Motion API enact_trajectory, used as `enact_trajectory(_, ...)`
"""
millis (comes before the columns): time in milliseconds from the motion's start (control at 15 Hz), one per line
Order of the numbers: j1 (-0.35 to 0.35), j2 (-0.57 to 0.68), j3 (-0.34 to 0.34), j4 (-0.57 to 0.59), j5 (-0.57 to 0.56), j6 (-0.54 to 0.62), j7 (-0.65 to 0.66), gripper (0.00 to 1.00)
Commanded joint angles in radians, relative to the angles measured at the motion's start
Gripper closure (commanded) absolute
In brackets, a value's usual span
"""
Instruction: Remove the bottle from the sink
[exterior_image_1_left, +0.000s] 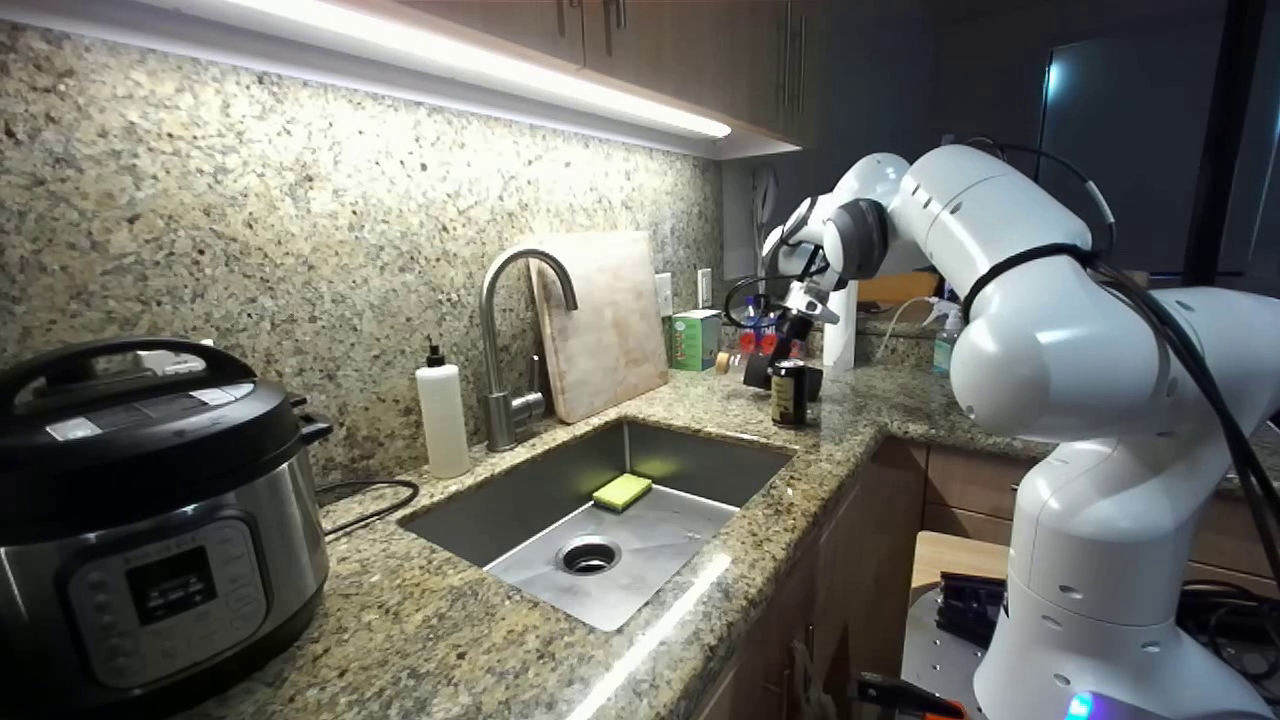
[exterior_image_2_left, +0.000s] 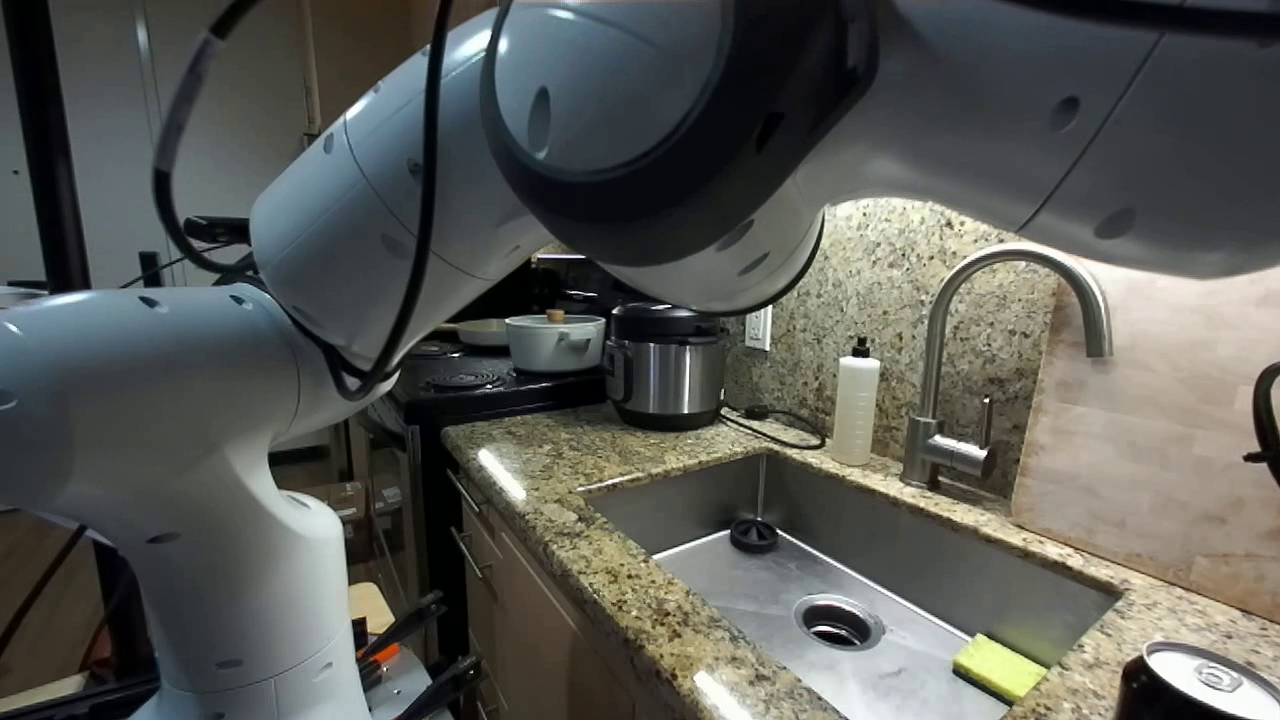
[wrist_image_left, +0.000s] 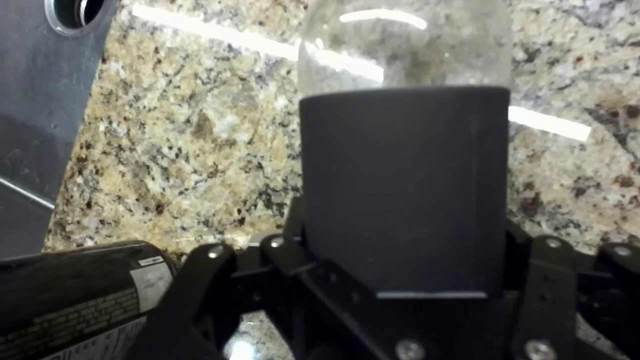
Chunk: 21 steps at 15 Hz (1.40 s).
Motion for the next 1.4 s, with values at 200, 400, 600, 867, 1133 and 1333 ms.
enact_trajectory(200, -0.036, 0.031, 0.043, 0.114, -0.063, -0.085, 0.067, 0.46)
enact_trajectory(400, -0.041, 0.040, 0.059, 0.146, -0.092, -0.112, 0.076, 0.46)
enact_trajectory(600, -0.046, 0.055, 0.073, 0.177, -0.114, -0.136, 0.085, 0.46)
enact_trajectory(867, -0.060, 0.083, 0.095, 0.217, -0.133, -0.161, 0.092, 0.46)
enact_trajectory(1133, -0.075, 0.117, 0.116, 0.256, -0.148, -0.182, 0.101, 0.46)
enact_trajectory(1333, -0.082, 0.139, 0.129, 0.287, -0.160, -0.198, 0.113, 0.46)
